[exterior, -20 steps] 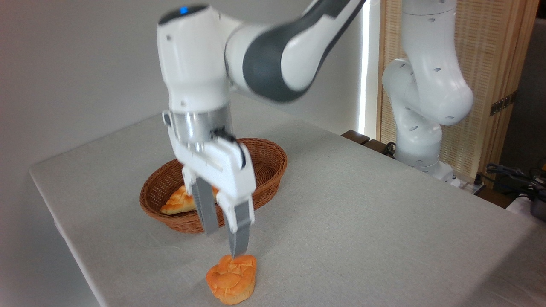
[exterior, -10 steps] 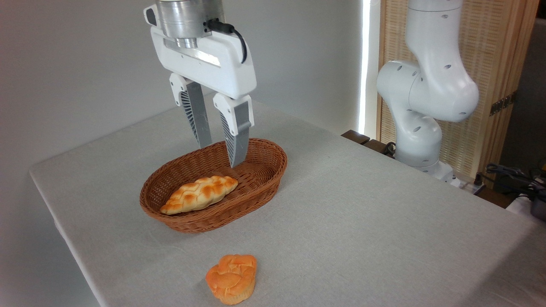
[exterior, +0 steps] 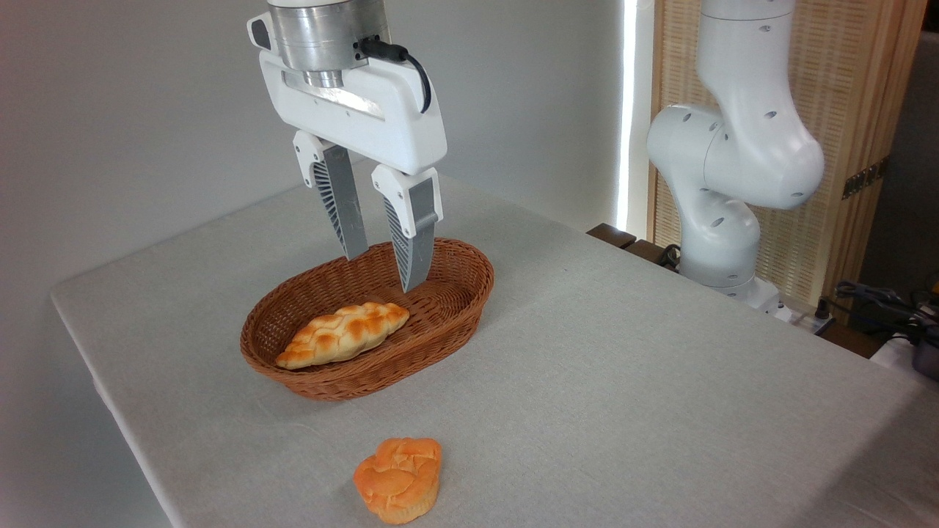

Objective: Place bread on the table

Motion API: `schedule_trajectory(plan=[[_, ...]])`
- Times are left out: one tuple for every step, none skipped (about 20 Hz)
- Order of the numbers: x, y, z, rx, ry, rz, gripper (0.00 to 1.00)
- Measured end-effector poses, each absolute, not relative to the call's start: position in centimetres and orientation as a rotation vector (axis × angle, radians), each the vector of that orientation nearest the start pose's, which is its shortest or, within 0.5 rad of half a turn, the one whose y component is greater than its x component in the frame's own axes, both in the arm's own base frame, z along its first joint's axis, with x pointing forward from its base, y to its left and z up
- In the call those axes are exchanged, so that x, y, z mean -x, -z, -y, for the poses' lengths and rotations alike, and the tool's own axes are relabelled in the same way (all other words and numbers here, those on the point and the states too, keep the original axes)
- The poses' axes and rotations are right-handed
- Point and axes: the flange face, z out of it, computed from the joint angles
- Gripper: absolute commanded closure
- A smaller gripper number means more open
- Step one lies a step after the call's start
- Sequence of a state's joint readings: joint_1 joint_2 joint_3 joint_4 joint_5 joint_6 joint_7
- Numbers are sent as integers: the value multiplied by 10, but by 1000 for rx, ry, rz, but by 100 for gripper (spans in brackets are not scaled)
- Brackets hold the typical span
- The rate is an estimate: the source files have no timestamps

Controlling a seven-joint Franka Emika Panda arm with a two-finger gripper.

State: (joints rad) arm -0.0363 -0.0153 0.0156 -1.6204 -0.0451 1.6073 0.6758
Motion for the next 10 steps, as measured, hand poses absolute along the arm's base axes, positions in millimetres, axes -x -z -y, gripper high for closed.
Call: schedule_trajectory(plan=[[-552, -613, 16, 2995, 21, -1084, 0], [-552, -612, 16, 2995, 19, -1084, 0], [-551, -612, 16, 2996, 14, -1084, 0], [-551, -612, 15, 2991, 5, -1083, 0], [-550, -611, 14, 2980, -11, -1082, 0], [-550, -611, 15, 2965, -29, -1085, 0], [-549, -611, 16, 2955, -39, -1090, 0], [-549, -611, 18, 2949, -43, -1094, 0], [-549, -611, 19, 2946, -43, -1096, 0], [-549, -611, 19, 2946, -43, -1097, 0]])
